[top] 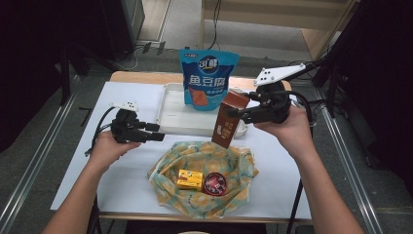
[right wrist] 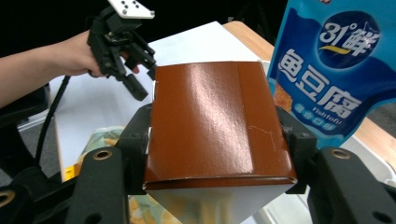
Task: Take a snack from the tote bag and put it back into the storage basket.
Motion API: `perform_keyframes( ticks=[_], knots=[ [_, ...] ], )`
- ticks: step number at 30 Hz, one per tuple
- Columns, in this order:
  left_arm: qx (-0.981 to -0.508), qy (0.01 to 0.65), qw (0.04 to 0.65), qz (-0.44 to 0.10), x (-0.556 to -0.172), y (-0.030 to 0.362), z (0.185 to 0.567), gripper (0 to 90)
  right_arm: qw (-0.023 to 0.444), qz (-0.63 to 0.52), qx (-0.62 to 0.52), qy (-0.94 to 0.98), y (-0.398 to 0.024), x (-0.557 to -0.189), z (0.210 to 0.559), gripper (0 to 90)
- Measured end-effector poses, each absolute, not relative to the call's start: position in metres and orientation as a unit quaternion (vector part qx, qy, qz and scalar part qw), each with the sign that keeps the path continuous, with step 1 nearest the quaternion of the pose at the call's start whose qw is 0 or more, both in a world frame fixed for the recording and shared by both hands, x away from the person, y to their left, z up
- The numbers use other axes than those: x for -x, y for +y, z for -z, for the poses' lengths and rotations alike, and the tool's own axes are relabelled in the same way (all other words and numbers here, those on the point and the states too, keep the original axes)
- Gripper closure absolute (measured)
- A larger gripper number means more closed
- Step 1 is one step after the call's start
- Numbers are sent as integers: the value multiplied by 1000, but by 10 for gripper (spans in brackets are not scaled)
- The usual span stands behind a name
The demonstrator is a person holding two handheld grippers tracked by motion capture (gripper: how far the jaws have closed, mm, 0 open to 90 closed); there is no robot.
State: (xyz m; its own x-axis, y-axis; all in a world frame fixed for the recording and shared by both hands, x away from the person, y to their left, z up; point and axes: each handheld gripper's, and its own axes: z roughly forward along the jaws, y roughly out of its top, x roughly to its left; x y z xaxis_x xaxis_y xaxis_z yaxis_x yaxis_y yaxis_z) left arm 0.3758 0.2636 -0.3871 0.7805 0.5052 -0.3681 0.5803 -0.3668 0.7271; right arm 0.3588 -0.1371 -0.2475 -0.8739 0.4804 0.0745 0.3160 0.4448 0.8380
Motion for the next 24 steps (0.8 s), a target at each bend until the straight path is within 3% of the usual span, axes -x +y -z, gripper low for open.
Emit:
perform_keyframes(
  ticks=[24],
  knots=[
    [-825, 323, 462, 43, -370, 267, 386, 438, 98, -462, -255, 844, -103, -425, 272, 437]
  ],
)
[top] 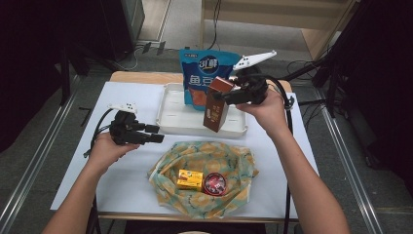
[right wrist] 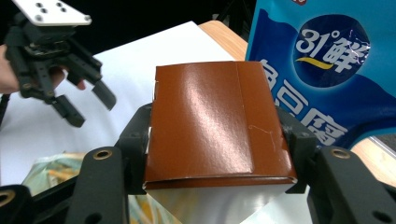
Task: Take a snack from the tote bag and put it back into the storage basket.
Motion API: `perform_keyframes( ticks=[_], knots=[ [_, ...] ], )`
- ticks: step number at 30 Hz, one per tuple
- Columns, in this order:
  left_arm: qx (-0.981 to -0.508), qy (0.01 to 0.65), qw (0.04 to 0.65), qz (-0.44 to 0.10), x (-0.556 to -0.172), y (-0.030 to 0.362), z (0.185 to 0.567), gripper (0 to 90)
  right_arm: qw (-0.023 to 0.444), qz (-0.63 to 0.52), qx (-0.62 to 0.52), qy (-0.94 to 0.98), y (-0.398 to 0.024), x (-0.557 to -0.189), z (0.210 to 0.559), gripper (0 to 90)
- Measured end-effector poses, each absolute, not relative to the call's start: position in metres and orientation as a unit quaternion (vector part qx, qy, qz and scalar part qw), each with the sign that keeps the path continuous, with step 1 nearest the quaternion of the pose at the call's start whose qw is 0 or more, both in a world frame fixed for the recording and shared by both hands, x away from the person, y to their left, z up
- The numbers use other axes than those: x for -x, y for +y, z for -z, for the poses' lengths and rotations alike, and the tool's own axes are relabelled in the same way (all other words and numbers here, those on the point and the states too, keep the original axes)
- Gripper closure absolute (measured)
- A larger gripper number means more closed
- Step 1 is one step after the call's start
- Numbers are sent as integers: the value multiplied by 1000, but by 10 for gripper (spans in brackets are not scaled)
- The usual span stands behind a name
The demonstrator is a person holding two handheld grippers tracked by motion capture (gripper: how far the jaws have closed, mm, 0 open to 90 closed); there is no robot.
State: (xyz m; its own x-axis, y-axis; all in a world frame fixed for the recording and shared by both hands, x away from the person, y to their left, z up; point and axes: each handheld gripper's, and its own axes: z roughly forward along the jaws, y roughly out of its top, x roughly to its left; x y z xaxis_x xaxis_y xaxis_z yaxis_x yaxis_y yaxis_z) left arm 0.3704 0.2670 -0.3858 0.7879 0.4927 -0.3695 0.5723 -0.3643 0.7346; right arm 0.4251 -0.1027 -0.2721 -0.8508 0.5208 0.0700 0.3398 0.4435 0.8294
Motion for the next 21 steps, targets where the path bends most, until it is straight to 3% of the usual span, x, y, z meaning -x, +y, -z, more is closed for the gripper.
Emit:
perform_keyframes(
  ticks=[21],
  knots=[
    [-823, 327, 463, 43, -367, 274, 387, 437, 98, -469, -288, 829, -66, -463, 305, 438]
  ],
)
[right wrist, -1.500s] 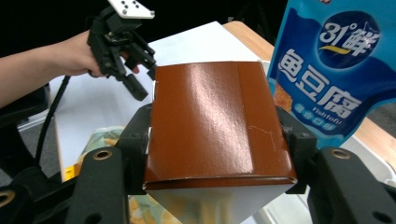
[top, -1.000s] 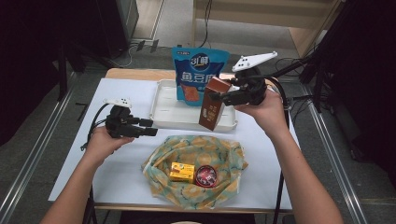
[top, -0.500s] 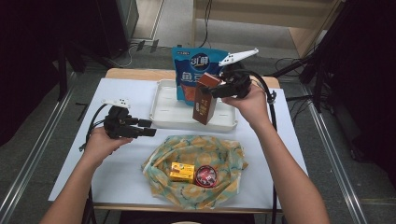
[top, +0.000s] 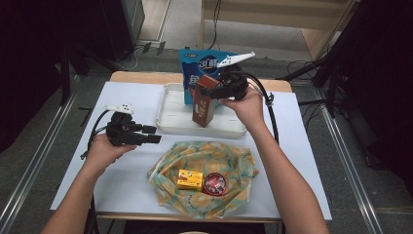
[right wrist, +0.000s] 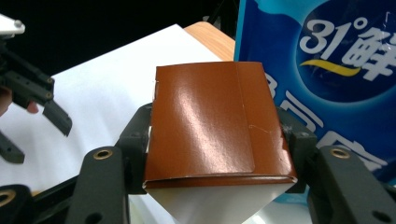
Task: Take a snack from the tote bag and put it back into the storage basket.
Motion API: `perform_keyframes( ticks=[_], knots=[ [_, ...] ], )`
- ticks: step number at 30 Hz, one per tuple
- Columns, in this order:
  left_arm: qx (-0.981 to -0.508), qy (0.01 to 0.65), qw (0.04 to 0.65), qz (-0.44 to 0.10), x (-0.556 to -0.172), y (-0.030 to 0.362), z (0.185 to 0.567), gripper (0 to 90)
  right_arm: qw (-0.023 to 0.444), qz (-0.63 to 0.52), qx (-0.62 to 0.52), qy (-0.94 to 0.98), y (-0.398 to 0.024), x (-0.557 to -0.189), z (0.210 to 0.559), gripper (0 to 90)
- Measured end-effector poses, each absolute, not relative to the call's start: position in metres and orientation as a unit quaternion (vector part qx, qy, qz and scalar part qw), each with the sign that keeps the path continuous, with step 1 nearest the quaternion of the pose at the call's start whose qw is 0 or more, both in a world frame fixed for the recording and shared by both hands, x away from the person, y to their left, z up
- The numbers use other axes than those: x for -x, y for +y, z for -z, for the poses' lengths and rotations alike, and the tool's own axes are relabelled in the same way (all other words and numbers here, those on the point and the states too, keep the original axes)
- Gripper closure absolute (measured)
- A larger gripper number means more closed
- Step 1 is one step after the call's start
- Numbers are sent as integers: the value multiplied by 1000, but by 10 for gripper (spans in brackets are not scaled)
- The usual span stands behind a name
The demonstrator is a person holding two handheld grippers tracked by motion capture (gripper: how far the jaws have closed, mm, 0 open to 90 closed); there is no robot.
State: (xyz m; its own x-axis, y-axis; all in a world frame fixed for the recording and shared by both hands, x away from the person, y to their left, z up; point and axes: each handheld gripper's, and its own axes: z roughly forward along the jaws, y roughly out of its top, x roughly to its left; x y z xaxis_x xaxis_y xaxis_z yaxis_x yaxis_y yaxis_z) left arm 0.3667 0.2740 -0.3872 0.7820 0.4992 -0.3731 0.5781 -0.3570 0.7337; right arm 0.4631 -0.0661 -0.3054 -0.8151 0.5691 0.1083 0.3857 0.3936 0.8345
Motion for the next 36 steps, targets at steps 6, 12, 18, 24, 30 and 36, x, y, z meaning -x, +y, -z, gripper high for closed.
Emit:
perform_keyframes(
  ticks=[6, 12, 18, 24, 30, 36],
  knots=[
    [-823, 327, 462, 43, -367, 274, 387, 437, 102, -451, -282, 841, -52, -466, 314, 438],
    [-824, 326, 462, 45, -367, 273, 388, 437, 99, -451, -289, 838, -41, -472, 322, 439],
    [-822, 328, 463, 45, -367, 274, 388, 437, 95, -454, -291, 837, -30, -475, 328, 438],
    [-822, 328, 462, 46, -367, 274, 389, 436, 93, -454, -292, 837, -26, -476, 335, 438],
    [-824, 327, 460, 46, -367, 274, 389, 436, 93, -456, -289, 836, -27, -474, 337, 438],
    [-824, 329, 459, 48, -367, 273, 390, 436, 92, -462, -288, 834, -38, -470, 339, 440]
  ],
)
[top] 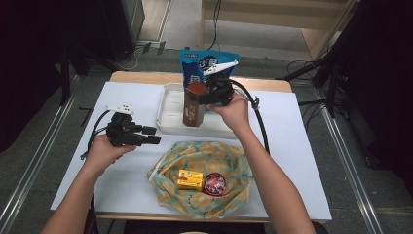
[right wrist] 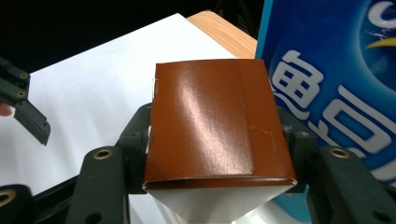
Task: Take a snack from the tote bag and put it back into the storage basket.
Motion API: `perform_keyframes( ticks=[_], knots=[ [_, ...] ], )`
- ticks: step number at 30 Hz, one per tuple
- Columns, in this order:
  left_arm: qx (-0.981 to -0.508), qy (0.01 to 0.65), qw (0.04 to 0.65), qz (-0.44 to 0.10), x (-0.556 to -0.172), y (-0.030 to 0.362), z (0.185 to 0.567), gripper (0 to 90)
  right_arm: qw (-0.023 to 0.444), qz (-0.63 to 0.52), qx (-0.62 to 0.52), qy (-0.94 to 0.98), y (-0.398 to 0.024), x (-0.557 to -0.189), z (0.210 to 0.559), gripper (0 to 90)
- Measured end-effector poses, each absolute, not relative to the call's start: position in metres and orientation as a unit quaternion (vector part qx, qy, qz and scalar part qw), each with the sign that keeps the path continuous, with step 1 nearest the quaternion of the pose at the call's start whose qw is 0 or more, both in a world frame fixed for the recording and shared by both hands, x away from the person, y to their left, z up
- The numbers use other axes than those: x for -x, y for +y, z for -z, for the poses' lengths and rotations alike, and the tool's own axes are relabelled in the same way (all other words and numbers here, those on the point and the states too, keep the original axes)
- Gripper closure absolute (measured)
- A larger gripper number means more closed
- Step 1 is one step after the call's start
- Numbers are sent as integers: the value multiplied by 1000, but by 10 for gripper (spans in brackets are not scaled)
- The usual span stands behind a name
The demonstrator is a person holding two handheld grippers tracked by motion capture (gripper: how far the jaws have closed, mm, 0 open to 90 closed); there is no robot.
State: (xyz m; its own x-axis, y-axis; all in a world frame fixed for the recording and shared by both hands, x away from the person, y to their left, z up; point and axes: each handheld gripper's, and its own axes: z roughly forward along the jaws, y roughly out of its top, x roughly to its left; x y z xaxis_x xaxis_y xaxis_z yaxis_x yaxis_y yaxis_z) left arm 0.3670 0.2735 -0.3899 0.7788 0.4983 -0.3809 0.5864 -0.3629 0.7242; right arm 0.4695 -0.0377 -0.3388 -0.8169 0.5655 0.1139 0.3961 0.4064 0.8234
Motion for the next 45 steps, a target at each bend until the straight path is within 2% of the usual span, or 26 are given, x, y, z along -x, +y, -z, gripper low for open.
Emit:
perform_keyframes(
  ticks=[19, 31, 45],
  knots=[
    [-826, 326, 457, 50, -368, 273, 391, 435, 87, -458, -282, 839, -69, -452, 345, 441],
    [-826, 323, 459, 46, -367, 272, 391, 435, 101, -469, -282, 831, -93, -434, 359, 441],
    [-830, 321, 454, 46, -367, 271, 391, 435, 92, -466, -293, 830, -113, -426, 373, 442]
  ],
)
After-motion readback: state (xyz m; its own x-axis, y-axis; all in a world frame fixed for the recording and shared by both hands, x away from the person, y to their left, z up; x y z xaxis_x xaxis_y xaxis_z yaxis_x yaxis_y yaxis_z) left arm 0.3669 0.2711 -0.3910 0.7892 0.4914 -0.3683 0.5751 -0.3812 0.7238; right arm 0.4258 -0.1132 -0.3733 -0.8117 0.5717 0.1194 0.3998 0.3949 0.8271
